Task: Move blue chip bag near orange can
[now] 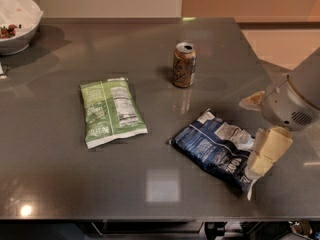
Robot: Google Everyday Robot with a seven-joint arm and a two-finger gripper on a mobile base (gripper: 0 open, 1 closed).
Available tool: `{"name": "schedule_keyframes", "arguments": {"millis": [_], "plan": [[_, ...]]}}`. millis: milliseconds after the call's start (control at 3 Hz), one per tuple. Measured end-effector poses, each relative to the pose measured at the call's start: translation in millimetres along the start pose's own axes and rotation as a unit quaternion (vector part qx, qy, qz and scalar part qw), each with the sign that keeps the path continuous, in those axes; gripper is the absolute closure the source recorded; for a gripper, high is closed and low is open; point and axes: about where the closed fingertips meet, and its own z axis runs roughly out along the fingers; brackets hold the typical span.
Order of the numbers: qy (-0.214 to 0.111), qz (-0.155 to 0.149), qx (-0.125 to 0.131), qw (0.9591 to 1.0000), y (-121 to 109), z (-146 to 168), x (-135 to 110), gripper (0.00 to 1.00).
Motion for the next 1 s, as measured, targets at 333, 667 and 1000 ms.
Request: {"name": "schedule_keyframes", "arguments": {"millis": [333,667,1000], "plan": [[-0.002,-0.007,-0.013,0.9999,7,13,-1,0.0],[0.002,-0.01,-0.021,0.9997,11,20,0,0.18],[0.01,-0.011,-0.028,0.9995,12,25,0,0.41]]}}
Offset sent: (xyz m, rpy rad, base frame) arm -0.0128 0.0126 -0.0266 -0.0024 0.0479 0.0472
